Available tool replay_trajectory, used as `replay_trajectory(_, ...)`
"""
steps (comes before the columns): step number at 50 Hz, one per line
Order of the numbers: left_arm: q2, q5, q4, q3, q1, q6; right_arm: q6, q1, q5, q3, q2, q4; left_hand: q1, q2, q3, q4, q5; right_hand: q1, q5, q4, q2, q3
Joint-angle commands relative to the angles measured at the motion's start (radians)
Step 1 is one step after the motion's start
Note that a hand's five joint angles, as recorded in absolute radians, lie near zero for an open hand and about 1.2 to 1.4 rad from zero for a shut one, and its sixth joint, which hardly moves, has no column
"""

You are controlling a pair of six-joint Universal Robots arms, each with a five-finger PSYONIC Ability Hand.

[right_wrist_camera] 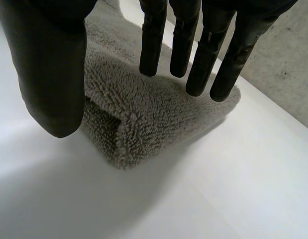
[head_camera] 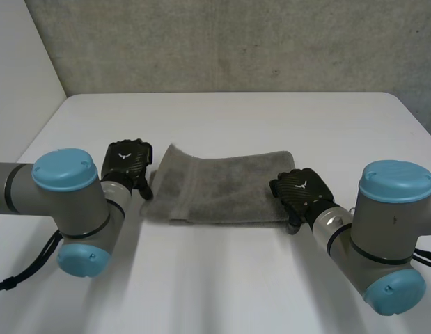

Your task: Fold the towel.

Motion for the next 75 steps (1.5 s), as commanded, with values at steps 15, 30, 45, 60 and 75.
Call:
replay_trajectory(15, 0.087, -0.001, 0.001, -0.054, -0.005, -0.003, -0.014, -0.071, 0.024, 0.008, 0.012, 0.017, 0.155, 0.147, 0.138, 0.145, 0.185, 0.372, 0.365, 0.374, 0.38, 0.372)
replay_trajectory(30, 0.158, -0.003, 0.001, -0.051, 0.01, -0.006, -0.072, -0.149, -0.013, 0.045, -0.085, 0.066, 0.108, 0.1, 0.091, 0.098, 0.138, 0.846, 0.84, 0.848, 0.854, 0.847)
replay_trajectory(45, 0.243, -0.004, -0.005, -0.025, 0.016, -0.002, -0.061, 0.005, -0.05, -0.222, -0.128, 0.195, -0.047, -0.056, -0.064, -0.057, -0.018, 0.846, 0.84, 0.848, 0.854, 0.847)
replay_trajectory(60, 0.266, -0.003, -0.005, -0.028, 0.03, -0.006, 0.039, 0.478, 0.075, -0.572, 0.206, 0.214, -0.077, -0.085, -0.094, -0.087, -0.047, 0.846, 0.84, 0.848, 0.854, 0.847)
replay_trajectory(75, 0.239, 0.0, -0.003, -0.037, 0.022, -0.003, 0.043, 0.406, 0.141, -0.529, 0.144, 0.305, -0.109, -0.117, -0.126, -0.119, -0.079, -0.375, -0.382, -0.373, -0.367, -0.375)
